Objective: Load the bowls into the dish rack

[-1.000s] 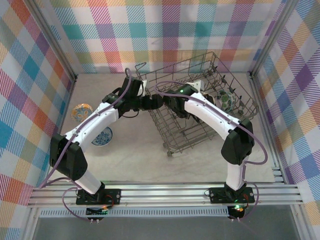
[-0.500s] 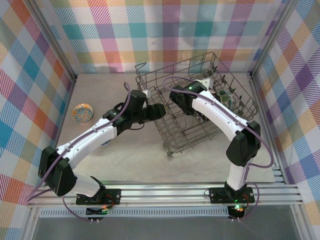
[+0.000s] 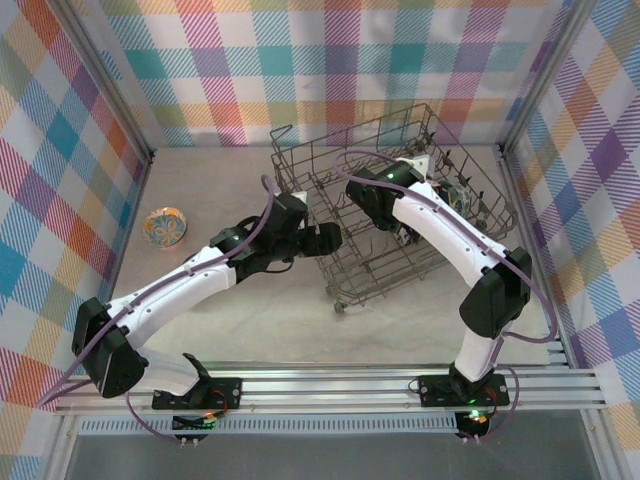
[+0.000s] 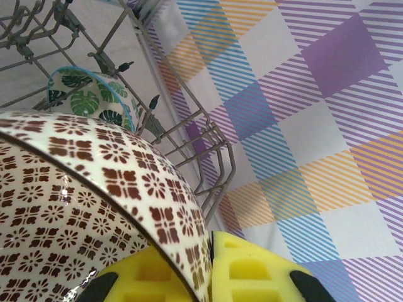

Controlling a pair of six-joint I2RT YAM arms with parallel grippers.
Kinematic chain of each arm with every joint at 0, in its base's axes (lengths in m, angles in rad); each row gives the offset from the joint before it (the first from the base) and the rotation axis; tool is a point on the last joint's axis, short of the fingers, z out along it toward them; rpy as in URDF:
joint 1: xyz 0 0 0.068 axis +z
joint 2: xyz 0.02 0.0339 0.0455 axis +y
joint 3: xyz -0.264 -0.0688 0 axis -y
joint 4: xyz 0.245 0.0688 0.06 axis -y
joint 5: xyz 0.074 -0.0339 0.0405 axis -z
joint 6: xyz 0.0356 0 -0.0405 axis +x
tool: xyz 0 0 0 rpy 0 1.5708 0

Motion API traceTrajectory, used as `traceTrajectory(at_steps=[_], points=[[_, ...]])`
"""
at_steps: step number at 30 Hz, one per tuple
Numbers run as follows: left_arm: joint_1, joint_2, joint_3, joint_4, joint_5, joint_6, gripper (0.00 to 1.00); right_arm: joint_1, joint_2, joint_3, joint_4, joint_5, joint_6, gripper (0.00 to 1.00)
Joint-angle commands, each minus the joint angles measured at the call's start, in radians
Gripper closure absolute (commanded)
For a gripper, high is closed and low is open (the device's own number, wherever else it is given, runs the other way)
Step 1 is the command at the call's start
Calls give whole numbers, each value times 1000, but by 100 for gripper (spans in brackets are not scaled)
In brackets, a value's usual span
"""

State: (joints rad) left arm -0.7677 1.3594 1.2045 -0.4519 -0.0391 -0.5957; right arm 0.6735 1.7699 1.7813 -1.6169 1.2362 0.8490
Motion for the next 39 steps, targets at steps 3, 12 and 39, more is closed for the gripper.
traceTrajectory(at_steps=[3, 12, 39], points=[[119, -106, 30, -78, 6, 144, 13, -3, -38, -9, -167, 31, 21, 100], [185, -52, -97, -102, 216, 282, 36, -3, -20, 15, -166, 32, 14, 100], [-137, 384, 106, -99, 314, 358, 42, -53, -64, 43, -162, 32, -54, 100]])
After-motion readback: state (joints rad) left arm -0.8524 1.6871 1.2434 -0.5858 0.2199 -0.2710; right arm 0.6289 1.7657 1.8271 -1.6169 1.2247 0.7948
